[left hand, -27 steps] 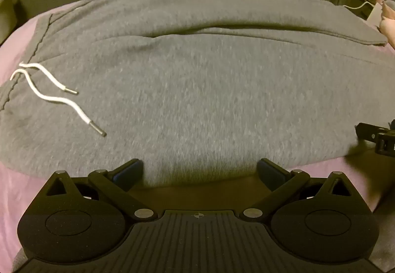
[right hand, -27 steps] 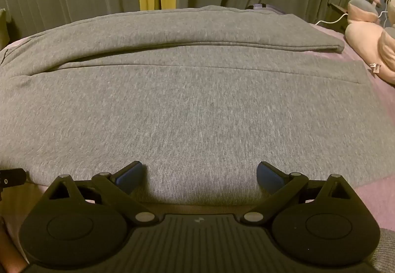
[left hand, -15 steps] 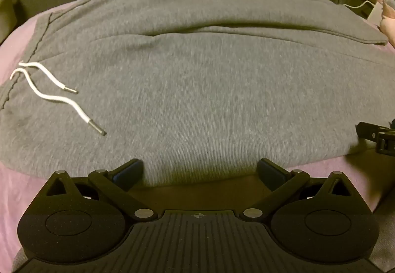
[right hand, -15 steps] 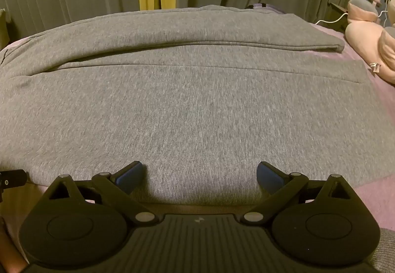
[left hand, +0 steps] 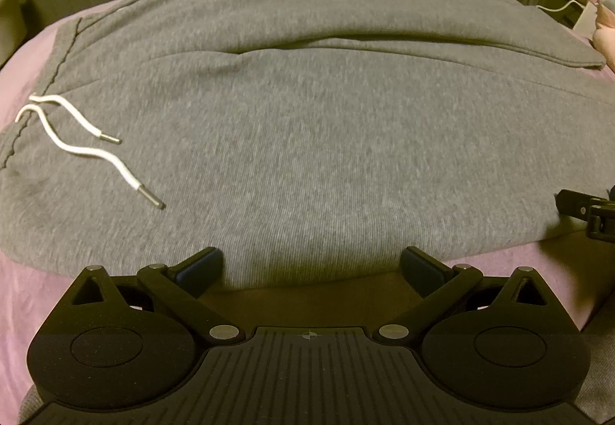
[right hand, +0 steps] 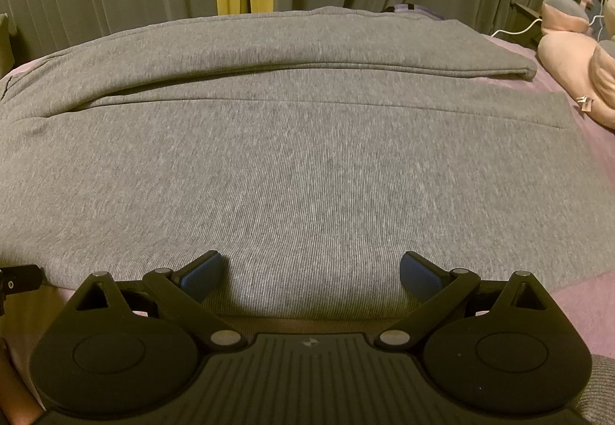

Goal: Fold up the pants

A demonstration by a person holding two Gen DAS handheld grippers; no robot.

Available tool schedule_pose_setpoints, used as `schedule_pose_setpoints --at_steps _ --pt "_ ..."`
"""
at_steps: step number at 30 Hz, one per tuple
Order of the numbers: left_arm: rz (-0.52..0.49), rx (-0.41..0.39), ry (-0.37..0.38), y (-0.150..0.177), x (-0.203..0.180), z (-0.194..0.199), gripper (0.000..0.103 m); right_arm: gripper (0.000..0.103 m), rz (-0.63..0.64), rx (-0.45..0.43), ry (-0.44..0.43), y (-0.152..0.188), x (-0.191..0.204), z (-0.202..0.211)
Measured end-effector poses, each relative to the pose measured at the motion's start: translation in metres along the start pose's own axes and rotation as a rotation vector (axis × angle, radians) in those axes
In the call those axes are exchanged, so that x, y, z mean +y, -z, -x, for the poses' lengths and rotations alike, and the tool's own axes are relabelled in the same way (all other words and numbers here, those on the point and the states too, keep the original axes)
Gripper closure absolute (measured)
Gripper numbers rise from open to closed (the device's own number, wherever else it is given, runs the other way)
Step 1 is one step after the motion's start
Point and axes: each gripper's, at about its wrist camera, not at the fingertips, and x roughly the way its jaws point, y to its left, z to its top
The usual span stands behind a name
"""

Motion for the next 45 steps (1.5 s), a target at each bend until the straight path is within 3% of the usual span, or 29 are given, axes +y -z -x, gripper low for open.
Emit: schedule_pose_setpoints --at_steps 45 --pt "-0.006 0.022 -0.004 0.0018 -0.0010 -0.0006 0.000 0.004 0.000 0.005 0.000 0.0013 0.0004 -0.0005"
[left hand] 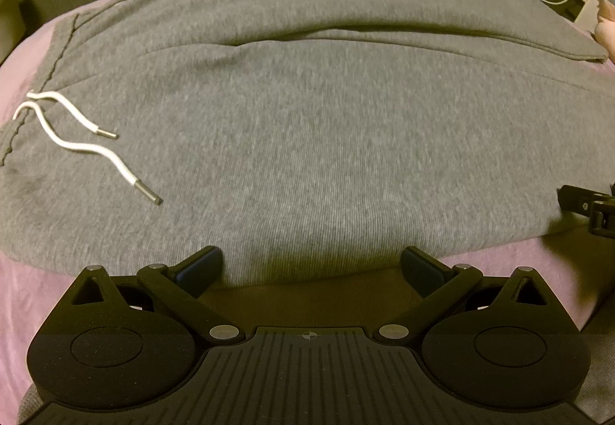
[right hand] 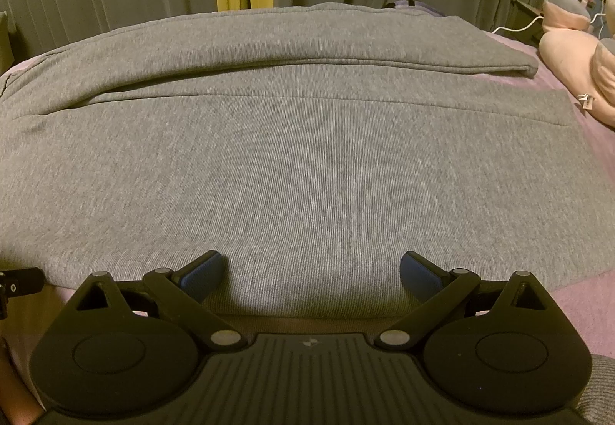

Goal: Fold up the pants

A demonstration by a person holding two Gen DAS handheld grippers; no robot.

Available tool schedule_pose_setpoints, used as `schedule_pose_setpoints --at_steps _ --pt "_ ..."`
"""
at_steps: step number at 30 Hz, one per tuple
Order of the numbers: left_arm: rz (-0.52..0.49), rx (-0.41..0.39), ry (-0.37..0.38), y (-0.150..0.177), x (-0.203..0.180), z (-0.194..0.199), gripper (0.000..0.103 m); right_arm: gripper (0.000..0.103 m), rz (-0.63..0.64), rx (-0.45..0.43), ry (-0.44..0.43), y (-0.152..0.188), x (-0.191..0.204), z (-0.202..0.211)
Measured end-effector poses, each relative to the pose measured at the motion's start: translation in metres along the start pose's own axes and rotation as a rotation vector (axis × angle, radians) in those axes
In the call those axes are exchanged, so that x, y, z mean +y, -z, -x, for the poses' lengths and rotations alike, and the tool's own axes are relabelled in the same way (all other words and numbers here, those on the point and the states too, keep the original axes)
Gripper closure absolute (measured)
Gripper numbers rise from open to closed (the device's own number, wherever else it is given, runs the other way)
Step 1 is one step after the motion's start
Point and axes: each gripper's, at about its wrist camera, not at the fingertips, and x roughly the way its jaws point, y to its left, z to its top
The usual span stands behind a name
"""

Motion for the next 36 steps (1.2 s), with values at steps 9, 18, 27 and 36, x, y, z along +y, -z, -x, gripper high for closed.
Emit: schedule_pose_setpoints --at_steps 9,18,27,36 --pt "0.000 0.002 0.000 0.0002 -0.0001 0.0002 0.000 0.004 0.000 0.001 0.000 0.0001 0.0001 -0.0004" --pt "-0.002 0.006 -0.002 0.0006 -0.0004 -0.0003 0.000 0.004 -0.001 0.002 -0.001 0.0003 0.0003 -0.0006" --pt "-0.003 0.010 -0.002 0.0002 -0.0009 -0.0006 0.000 0.004 0.000 0.004 0.001 0.0008 -0.0009 -0.0021" --pt "-0.002 0.016 -0.004 -0.0009 -0.0007 -0.0019 0.000 0.004 -0.004 0.008 -0.002 0.0010 0.0001 -0.0021"
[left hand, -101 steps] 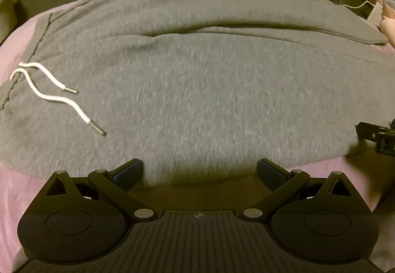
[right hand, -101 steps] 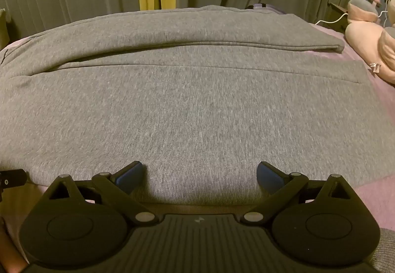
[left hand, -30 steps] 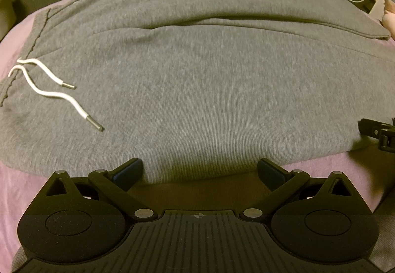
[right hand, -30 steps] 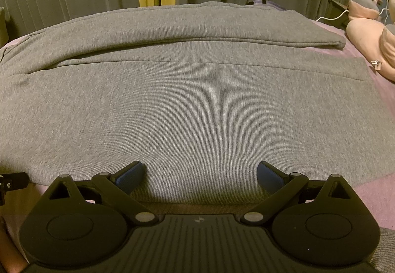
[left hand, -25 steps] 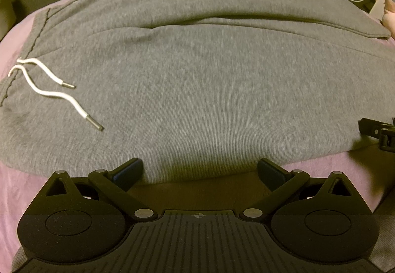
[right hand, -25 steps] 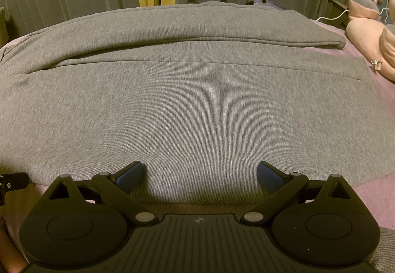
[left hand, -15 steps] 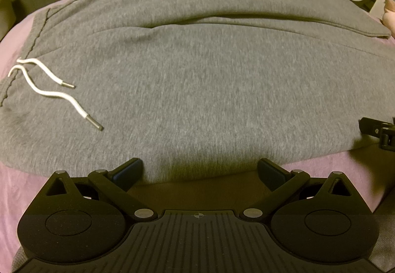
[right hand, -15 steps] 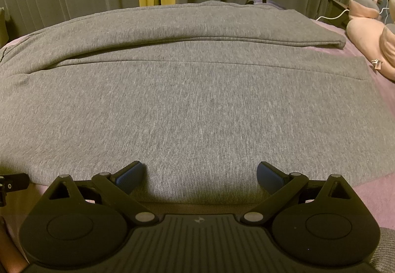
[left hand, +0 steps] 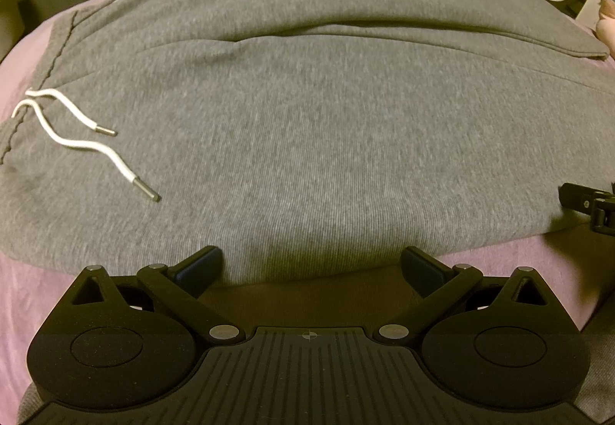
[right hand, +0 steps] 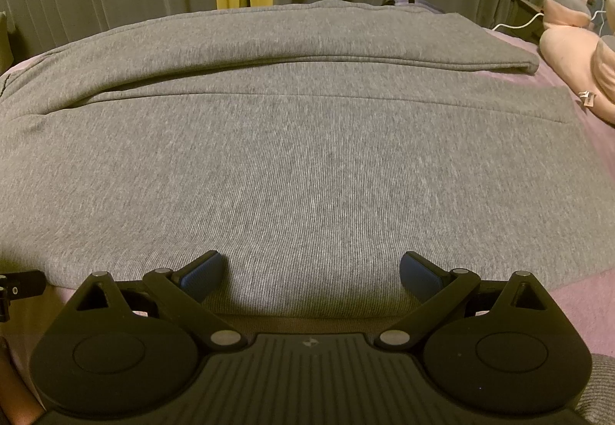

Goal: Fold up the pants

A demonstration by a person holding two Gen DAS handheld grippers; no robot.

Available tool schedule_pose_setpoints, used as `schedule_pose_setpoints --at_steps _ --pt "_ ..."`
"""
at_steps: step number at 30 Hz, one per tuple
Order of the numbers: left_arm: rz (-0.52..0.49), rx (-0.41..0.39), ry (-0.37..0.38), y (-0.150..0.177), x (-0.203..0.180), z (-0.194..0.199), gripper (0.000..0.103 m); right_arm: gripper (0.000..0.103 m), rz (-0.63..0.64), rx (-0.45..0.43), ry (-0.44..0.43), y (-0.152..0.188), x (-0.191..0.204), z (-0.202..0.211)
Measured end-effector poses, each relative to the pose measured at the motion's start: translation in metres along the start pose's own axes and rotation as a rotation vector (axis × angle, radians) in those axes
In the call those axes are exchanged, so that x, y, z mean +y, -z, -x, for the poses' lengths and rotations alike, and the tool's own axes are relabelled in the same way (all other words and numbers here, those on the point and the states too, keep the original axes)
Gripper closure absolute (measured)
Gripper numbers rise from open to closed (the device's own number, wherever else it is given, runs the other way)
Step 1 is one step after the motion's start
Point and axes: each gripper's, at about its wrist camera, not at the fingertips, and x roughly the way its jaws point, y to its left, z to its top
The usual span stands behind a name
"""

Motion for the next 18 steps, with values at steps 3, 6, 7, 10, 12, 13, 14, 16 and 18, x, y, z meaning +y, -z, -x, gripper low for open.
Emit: schedule_pose_setpoints --at_steps 3,6,7,10,12,13,14,16,18 --pt "0.000 0.000 0.000 -0.0001 0.0001 0.0000 0.000 0.004 -0.001 0.003 0.000 0.0002 0.0000 0.0006" --pt "0.001 0.000 0.001 -0.0001 0.0002 0.0000 0.000 0.004 0.000 0.005 0.000 -0.0002 -0.0001 -0.0001" --pt "0.001 0.000 0.001 -0.0004 0.0002 -0.0001 0.000 0.004 0.000 0.006 -0.001 -0.0002 0.0000 0.0000" --pt "0.004 0.003 0.002 -0.0010 0.0007 -0.0003 0.000 0.004 -0.001 0.009 -0.001 -0.0014 0.0001 -0.0008" --pt "0.005 0.005 0.002 -0.0012 0.0007 -0.0004 0.000 0.004 -0.003 0.012 -0.002 -0.0017 -0.0005 -0.0011" --pt "0.005 0.006 0.002 -0.0016 0.0006 -0.0002 0.000 0.004 -0.004 0.013 -0.003 -0.0015 -0.0004 -0.0010" --pt "0.005 0.006 0.002 -0.0017 0.0006 -0.0003 0.000 0.004 -0.005 0.015 -0.003 -0.0018 -0.0006 -0.0013" --pt "0.005 0.009 0.001 -0.0024 0.0007 -0.0005 0.000 0.004 -0.009 0.019 -0.005 -0.0022 -0.0014 -0.0023" --pt "0.005 0.010 0.001 -0.0028 0.0007 -0.0003 0.000 0.004 -0.014 0.025 -0.008 -0.0021 -0.0017 -0.0030"
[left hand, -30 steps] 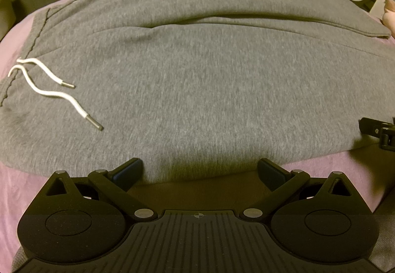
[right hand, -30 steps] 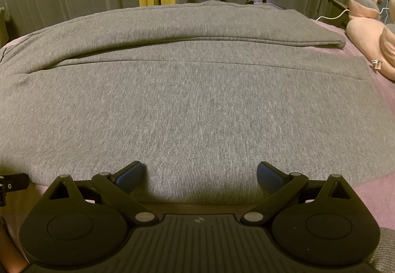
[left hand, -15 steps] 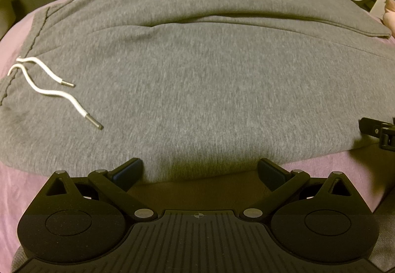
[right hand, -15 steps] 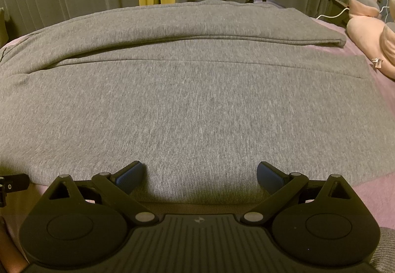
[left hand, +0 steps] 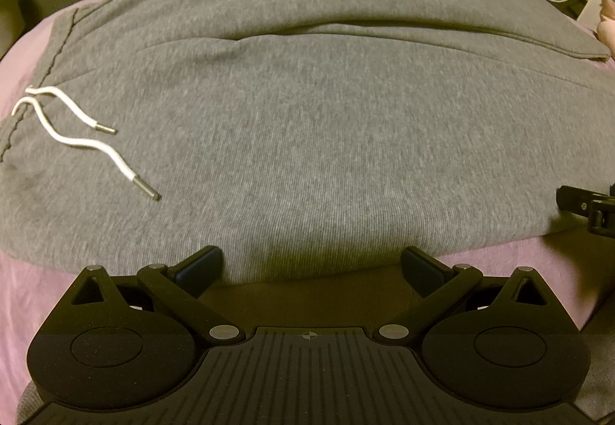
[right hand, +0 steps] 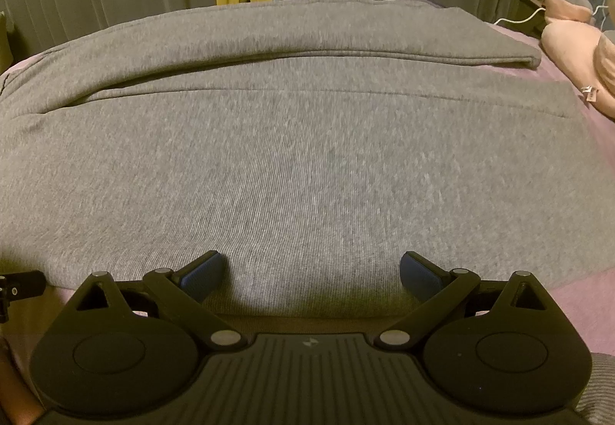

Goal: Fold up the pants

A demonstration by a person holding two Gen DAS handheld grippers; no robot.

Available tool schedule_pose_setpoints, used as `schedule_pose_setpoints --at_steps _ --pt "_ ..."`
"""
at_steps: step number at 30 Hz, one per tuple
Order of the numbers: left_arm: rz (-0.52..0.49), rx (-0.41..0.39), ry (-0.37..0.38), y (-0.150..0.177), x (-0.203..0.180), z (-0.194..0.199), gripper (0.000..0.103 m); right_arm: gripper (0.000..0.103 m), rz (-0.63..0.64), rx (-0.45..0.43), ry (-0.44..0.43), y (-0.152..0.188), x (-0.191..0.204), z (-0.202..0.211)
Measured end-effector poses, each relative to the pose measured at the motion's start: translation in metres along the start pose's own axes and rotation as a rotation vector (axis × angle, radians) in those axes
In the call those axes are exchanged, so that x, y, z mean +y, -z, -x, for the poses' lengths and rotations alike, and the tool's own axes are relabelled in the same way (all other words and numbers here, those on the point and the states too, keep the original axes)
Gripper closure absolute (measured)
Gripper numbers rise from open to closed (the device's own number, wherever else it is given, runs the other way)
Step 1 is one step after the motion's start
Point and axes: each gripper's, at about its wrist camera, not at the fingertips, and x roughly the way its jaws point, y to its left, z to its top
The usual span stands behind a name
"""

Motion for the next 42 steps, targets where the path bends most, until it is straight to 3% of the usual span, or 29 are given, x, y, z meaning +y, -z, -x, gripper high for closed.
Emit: schedule_pose_setpoints --at_steps 17,21,27,29,31,34,38,42 --pt "0.048 -0.004 0.026 -0.006 0.006 0.001 0.000 0.004 -0.108 0.070 -0.054 -0.008 -0.010 -0.019" --pt "0.127 -0.088 0.000 -0.013 0.015 0.014 0.000 0.003 -0.139 0.096 -0.065 -0.010 -0.012 -0.024" --pt "0.229 -0.327 -0.147 -0.044 0.025 0.027 0.000 0.003 -0.138 0.136 -0.054 -0.014 -0.009 -0.028" --pt "0.253 -0.366 -0.182 -0.062 0.029 0.022 0.000 0.003 -0.125 0.177 -0.051 -0.021 -0.007 -0.029" --pt "0.274 -0.367 -0.197 -0.080 0.038 0.009 0.000 0.004 -0.120 0.220 -0.065 -0.036 -0.010 -0.031" --pt "0.320 -0.390 -0.264 -0.082 0.056 -0.016 0.000 0.004 -0.181 0.112 -0.125 -0.077 -0.034 -0.029" --pt "0.386 -0.383 -0.340 -0.078 0.076 -0.035 0.000 0.005 -0.307 0.000 -0.107 -0.159 -0.074 -0.060" --pt "0.416 -0.460 -0.363 -0.079 0.084 -0.037 0.000 0.022 -0.424 -0.026 -0.065 -0.245 -0.102 -0.127"
